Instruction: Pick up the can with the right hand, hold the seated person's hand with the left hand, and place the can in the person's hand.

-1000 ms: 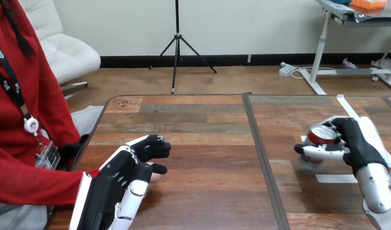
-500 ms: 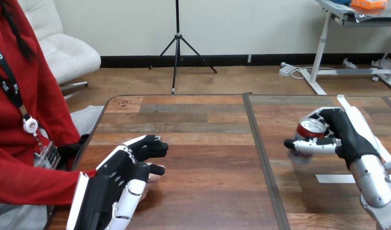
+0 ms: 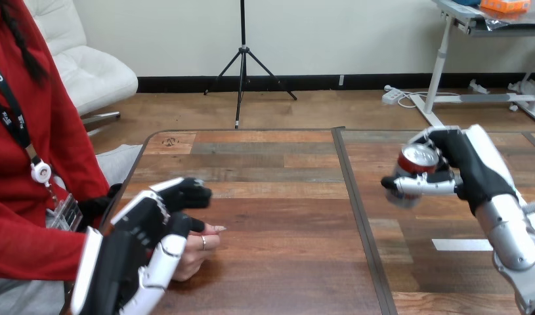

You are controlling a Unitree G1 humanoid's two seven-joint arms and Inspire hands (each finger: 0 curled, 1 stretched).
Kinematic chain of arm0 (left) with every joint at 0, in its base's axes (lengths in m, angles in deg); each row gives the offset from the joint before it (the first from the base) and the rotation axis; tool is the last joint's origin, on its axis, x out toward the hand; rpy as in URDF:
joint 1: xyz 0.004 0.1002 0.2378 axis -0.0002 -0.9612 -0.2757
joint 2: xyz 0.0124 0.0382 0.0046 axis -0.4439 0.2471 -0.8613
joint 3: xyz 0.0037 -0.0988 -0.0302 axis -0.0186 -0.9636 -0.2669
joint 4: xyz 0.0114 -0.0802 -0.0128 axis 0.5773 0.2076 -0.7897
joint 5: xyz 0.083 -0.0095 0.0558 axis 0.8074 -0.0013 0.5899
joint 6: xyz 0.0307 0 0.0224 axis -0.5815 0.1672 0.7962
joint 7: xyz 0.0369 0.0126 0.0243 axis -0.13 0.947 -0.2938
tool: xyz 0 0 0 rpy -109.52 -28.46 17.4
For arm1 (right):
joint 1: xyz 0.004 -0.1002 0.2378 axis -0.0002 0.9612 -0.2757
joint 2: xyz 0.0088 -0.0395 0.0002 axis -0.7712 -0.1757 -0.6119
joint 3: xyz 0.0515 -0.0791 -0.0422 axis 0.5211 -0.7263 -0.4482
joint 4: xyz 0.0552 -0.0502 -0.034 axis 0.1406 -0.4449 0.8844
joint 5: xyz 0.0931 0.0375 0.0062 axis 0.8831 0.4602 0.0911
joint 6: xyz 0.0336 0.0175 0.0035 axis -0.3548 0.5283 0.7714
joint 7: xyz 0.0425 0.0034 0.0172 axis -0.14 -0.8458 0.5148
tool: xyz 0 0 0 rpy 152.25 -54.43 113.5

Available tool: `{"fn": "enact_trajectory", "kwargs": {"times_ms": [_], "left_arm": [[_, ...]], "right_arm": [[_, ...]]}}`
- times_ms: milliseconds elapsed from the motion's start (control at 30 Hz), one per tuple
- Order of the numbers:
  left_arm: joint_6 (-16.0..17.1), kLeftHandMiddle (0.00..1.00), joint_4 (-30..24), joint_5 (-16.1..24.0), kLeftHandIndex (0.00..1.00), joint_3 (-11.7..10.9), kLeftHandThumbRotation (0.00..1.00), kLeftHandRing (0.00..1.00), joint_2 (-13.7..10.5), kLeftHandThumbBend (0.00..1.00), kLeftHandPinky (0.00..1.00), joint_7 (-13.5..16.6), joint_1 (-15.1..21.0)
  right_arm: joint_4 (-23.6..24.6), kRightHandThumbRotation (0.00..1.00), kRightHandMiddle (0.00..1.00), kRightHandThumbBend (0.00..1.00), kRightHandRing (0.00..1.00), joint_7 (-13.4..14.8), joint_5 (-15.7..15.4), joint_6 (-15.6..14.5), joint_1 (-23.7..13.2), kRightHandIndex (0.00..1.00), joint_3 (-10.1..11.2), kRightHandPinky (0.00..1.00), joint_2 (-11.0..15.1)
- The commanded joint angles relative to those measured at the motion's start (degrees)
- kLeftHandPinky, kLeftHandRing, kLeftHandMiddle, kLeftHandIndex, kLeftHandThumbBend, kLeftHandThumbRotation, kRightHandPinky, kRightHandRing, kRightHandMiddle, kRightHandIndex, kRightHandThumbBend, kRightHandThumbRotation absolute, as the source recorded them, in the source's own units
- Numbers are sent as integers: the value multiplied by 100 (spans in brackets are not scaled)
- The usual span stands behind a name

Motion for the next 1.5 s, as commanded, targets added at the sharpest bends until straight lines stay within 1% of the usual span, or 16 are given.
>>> {"fn": "enact_trajectory", "kwargs": {"times_ms": [0,100,233,300,433,467,500,567,700,733,767,867,1000,1133,1267,1467], "left_arm": [[-125,68,-333,328,67,-307,66,69,-42,55,55,154,379],[-117,68,-383,499,67,-441,65,69,-92,57,56,205,423],[-134,70,-428,653,68,-612,63,70,-240,59,58,196,495],[-175,71,-460,705,69,-669,62,71,-274,61,61,203,506],[-284,73,-594,1030,71,-875,61,74,-412,65,64,235,521],[-308,75,-627,1107,72,-917,61,76,-440,69,67,240,523],[-326,75,-651,1162,73,-947,61,76,-455,70,68,244,524],[-414,76,-779,1453,74,-1078,62,77,-530,73,69,285,519],[-551,80,-980,1670,77,-1208,61,80,-658,80,71,248,526],[-655,80,-1092,1891,78,-1283,61,80,-680,81,71,287,524],[-731,82,-1168,2053,79,-1332,61,81,-687,86,72,323,520],[-970,83,-1413,2503,81,-1450,61,82,-701,92,73,403,497],[-1182,85,-1602,2969,84,-1528,60,83,-768,97,73,459,493],[-1173,87,-1560,3403,87,-1581,58,84,-877,99,74,633,592],[-1260,88,-1551,3692,89,-1584,55,84,-987,100,74,708,658],[-1339,90,-1474,3977,92,-1574,52,85,-1131,100,73,789,761]], "right_arm": [[682,0,42,76,36,-96,134,63,-157,46,110,32,217],[815,0,41,76,34,-151,123,42,-118,46,111,30,237],[959,0,41,76,33,-179,80,41,-73,46,101,29,256],[1015,0,41,76,34,-185,68,23,-53,46,101,30,258],[1163,0,42,76,36,-261,123,-18,5,45,123,32,245],[1172,0,42,76,37,-277,136,0,11,45,124,33,247],[1182,0,43,76,37,-289,144,9,17,45,125,34,249],[1228,0,43,76,38,-307,153,-10,34,45,130,35,245],[1282,0,43,76,39,-332,156,-30,55,45,138,36,241],[1304,0,43,76,39,-334,153,-45,60,45,138,36,239],[1320,0,43,76,39,-336,151,-58,64,45,138,36,237],[1338,0,43,76,39,-340,150,-30,73,45,136,37,236],[1293,0,43,76,39,-334,142,39,62,45,129,37,229],[1202,0,43,76,39,-328,142,99,33,45,124,37,211],[1179,0,43,76,39,-337,157,86,24,45,127,36,192],[1136,0,42,75,38,-335,166,120,7,45,124,35,170]]}}
